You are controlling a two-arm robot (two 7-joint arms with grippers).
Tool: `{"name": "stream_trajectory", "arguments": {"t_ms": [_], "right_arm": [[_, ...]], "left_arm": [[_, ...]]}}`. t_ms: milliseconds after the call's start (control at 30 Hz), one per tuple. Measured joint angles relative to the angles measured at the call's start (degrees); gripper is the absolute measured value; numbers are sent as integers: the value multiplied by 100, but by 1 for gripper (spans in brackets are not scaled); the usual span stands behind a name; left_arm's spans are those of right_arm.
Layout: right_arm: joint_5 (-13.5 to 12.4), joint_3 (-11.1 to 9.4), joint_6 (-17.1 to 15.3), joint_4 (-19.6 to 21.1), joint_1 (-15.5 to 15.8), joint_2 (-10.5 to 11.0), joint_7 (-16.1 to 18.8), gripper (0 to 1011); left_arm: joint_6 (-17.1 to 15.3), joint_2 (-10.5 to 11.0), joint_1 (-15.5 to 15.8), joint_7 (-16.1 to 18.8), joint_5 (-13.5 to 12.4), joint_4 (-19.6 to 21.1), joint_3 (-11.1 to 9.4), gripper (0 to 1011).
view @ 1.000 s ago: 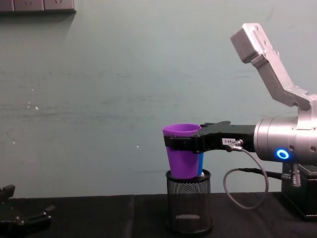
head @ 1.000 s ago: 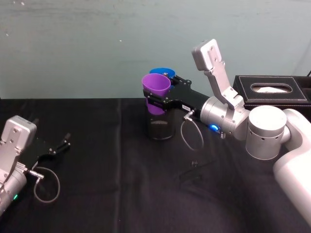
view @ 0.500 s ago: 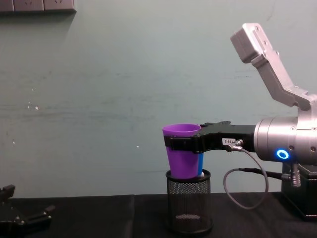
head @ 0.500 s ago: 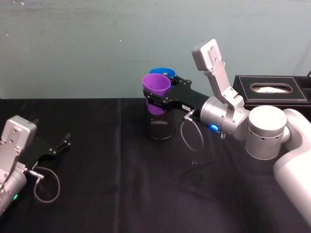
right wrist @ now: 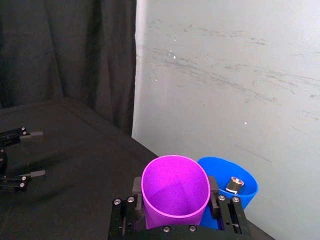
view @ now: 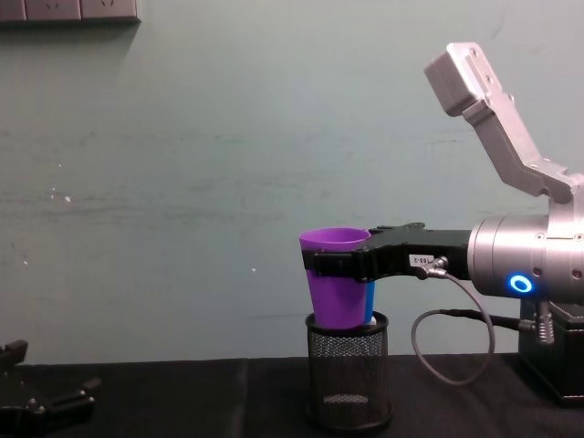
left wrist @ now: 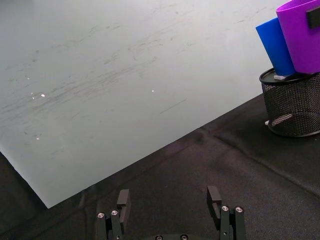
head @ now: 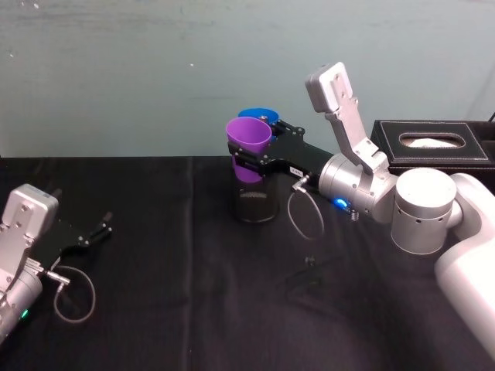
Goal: Pick up one cup with a gripper and tap it against the other cup.
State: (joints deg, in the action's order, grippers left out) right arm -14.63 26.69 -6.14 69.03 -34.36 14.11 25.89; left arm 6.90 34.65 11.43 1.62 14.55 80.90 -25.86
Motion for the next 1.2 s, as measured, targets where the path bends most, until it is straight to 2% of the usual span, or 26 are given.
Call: {"name": "stream_trajectory", "arguments": {"t_ms": [1067, 1200], "right_arm": [[0, -1, 0, 3, 0, 3, 0, 739], [-78, -51, 4, 238, 137, 111, 52, 739]], "left_arm": [[0, 0, 0, 0, 0, 0, 0, 1000], [0, 0, 0, 0, 0, 0, 0, 1000]]}}
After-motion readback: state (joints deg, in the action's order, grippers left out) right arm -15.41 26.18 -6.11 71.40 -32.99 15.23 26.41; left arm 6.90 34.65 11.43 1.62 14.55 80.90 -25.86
